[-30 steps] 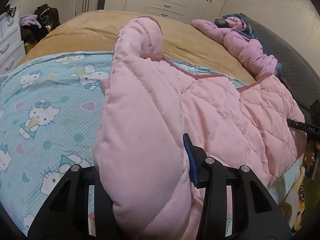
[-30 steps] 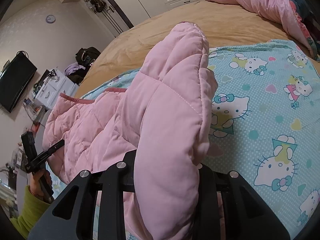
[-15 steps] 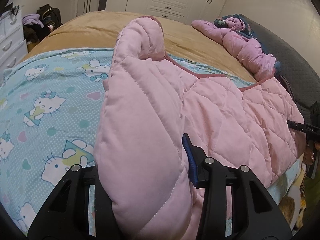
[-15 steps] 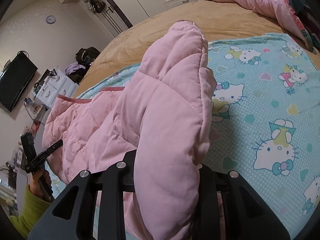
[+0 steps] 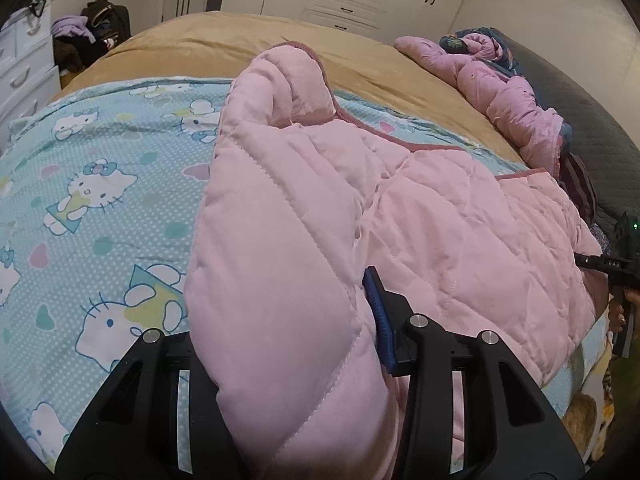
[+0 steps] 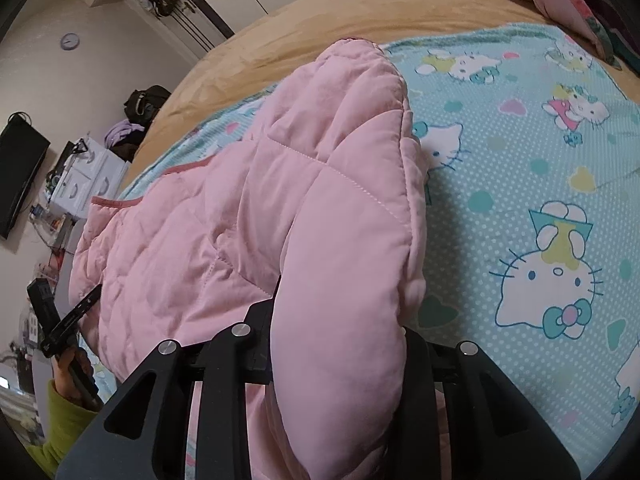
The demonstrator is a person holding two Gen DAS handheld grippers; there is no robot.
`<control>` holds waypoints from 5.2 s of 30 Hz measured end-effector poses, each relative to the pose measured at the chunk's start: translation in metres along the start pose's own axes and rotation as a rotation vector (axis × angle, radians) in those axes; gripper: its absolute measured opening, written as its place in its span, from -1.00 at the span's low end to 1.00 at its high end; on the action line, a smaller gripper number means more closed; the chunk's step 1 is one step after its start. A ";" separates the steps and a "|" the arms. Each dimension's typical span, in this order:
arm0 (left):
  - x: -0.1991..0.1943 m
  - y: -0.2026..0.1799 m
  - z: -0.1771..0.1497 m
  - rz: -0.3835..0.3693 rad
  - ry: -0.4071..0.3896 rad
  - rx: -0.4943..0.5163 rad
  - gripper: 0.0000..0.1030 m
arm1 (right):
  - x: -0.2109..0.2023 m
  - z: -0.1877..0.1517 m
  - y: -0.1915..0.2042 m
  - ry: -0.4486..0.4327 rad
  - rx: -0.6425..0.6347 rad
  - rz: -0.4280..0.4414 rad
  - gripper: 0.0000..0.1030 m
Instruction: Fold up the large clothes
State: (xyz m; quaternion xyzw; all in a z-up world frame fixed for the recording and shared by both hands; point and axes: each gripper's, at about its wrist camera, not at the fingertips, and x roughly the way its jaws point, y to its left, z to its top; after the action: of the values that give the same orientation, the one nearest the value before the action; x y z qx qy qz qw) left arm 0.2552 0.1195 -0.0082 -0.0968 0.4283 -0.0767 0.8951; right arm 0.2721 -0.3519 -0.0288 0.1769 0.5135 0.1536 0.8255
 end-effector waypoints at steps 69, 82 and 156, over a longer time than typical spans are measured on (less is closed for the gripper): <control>-0.154 -0.086 -0.035 0.113 -0.281 0.088 0.82 | -0.144 -0.111 0.154 -0.449 -0.281 -0.147 0.92; -0.143 -0.106 -0.111 0.148 -0.295 0.136 0.82 | -0.132 -0.192 0.156 -0.504 -0.345 -0.195 0.92; -0.137 -0.111 -0.146 0.151 -0.263 0.124 0.82 | -0.103 -0.237 0.165 -0.466 -0.315 -0.206 0.92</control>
State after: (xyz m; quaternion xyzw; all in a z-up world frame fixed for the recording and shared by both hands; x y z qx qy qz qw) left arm 0.0496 0.0262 0.0318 -0.0182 0.3081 -0.0222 0.9509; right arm 0.0024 -0.2175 0.0296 0.0239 0.2952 0.1020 0.9497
